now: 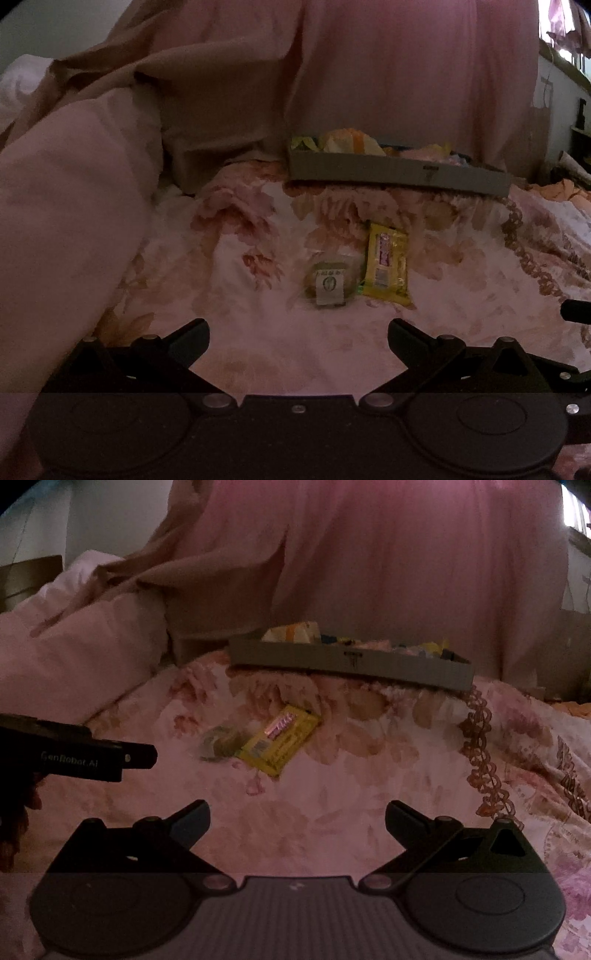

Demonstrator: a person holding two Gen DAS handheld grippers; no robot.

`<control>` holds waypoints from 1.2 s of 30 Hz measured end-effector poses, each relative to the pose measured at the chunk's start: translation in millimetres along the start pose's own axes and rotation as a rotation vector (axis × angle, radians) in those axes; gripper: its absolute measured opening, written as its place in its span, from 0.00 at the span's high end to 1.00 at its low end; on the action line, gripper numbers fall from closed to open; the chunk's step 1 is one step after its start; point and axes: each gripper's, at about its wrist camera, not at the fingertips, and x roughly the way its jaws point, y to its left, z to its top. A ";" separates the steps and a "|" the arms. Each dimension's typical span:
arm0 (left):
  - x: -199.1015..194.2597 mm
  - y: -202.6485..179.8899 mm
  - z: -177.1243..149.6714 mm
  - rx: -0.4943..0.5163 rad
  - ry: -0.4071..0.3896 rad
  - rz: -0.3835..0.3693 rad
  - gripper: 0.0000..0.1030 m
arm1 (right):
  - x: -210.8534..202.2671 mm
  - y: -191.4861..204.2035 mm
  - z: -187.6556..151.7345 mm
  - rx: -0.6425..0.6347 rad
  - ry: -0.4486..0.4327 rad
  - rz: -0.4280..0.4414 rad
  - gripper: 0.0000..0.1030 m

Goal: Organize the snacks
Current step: 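Move both grippers back over the yellow bar and biscuit pack, then grasp the biscuit pack with the left gripper while the right gripper grasps the yellow bar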

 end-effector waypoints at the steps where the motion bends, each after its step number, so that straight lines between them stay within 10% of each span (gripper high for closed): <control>1: 4.0 0.7 0.4 0.002 0.004 -0.001 0.01 | 2.7 -0.3 0.2 -0.001 0.006 -0.009 0.00; 17: 69.9 27.3 16.8 0.001 0.022 0.034 0.01 | 74.1 1.2 20.5 -0.046 0.110 -0.055 0.00; 36: 98.6 55.6 35.3 -0.133 0.013 -0.154 0.01 | 202.0 10.8 88.4 0.027 0.218 0.007 0.00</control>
